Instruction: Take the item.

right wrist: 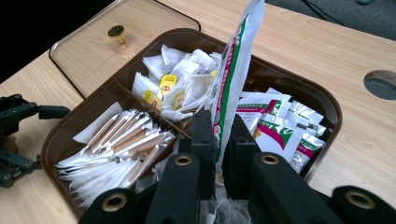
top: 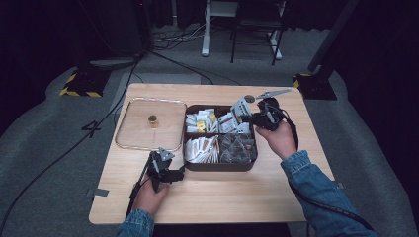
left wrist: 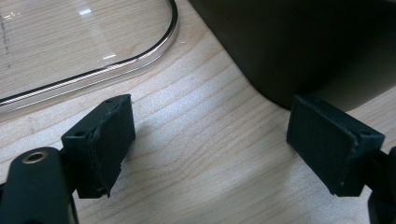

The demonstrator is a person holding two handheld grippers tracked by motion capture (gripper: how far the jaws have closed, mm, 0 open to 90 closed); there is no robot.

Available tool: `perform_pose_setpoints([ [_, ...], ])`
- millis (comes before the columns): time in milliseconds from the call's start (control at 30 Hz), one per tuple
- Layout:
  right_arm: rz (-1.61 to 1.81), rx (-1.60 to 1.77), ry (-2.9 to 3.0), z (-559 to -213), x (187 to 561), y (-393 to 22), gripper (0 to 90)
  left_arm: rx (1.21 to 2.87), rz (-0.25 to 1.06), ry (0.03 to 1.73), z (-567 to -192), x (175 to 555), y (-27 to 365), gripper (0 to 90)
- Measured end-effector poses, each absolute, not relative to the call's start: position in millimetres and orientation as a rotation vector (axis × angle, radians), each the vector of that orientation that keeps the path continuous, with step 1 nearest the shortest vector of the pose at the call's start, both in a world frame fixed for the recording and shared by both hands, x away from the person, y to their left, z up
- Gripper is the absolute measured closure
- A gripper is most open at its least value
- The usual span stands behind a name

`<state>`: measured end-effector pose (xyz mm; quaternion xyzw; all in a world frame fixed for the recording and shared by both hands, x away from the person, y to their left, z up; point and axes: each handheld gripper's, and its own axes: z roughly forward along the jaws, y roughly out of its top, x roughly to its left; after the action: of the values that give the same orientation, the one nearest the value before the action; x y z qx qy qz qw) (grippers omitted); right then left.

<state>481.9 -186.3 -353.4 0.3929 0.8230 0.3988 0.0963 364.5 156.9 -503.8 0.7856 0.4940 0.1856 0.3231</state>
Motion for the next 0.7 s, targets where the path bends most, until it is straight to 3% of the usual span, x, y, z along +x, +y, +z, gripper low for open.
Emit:
perform_pose_setpoints([
  [700, 1.291, 1.222, 2.330, -352, 439, -246, 84.5, 2.062, 0.487, 1.296, -504, 364, 157, 15.9],
])
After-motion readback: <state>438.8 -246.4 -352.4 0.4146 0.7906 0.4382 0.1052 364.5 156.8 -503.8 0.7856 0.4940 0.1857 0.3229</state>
